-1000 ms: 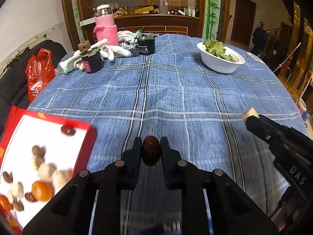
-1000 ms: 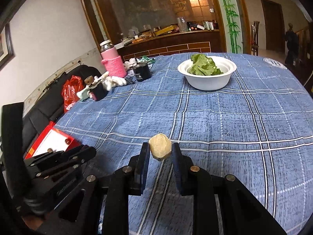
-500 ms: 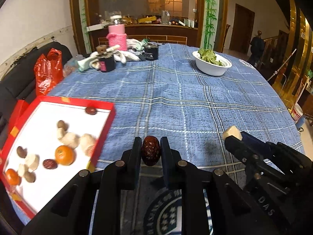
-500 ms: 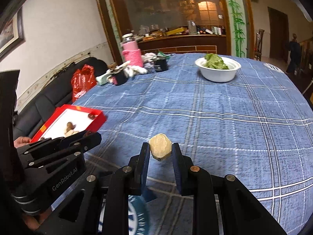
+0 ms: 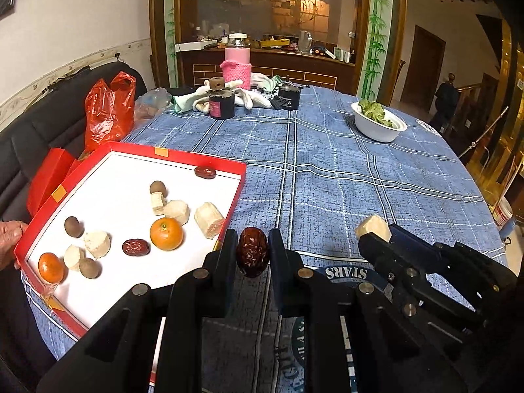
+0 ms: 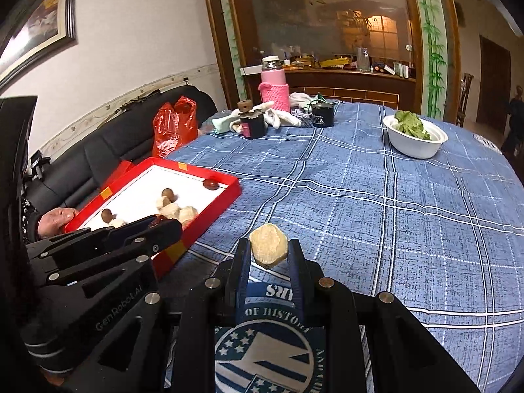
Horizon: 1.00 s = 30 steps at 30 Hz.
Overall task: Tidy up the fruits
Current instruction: 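Carry the held beige cube and red date toward the tray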
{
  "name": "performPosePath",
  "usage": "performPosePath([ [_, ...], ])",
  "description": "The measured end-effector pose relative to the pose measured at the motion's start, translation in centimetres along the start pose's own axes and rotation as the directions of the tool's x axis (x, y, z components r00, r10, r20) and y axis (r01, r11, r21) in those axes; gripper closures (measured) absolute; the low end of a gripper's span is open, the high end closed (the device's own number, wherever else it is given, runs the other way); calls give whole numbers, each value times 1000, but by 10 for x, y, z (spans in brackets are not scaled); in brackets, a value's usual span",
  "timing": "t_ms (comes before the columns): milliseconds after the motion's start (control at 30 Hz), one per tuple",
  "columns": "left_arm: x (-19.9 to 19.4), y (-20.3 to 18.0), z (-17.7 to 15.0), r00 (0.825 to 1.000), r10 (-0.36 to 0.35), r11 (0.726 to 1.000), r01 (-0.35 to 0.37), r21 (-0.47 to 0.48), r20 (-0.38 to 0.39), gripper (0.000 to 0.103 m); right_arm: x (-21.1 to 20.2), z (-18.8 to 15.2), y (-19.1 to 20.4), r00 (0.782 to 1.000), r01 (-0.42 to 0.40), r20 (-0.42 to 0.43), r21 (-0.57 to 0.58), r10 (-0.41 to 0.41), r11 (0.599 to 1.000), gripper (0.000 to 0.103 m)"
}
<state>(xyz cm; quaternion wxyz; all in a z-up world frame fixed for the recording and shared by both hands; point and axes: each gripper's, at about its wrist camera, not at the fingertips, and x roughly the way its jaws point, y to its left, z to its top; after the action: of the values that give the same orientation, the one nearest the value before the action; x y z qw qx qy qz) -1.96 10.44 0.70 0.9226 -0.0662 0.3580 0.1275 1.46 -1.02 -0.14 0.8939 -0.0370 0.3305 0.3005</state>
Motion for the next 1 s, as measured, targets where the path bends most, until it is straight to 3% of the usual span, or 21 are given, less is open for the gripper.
performPosePath([
  [333, -6, -2, -6, 1000, -27, 1000, 27, 3, 0, 86, -11, -6, -1, 1000, 22, -4, 6, -22, 1000, 80],
  [1000, -24, 45, 4, 998, 54, 995, -51, -86, 32, 86, 3, 21, 45, 998, -67, 15, -83, 68, 994, 80],
])
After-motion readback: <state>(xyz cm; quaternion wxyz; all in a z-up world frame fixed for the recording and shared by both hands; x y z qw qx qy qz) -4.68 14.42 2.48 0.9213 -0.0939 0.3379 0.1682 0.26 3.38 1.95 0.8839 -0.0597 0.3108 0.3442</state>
